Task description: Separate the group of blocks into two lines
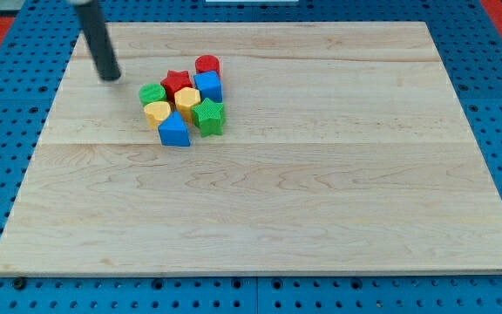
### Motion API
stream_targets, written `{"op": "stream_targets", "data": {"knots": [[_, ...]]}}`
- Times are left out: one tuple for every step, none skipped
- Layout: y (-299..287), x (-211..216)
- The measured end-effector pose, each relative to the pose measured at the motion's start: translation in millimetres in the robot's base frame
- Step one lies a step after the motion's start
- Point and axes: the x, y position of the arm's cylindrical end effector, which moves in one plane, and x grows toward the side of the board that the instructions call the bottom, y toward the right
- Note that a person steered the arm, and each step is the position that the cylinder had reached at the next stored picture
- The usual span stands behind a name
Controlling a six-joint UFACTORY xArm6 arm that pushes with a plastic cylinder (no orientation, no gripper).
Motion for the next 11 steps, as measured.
{"op": "stream_targets", "data": {"knots": [[16,52],[74,84],[132,91],[141,89],[109,66],[84,48],[103,48],[142,44],[148,39],[166,32],[143,19]]}}
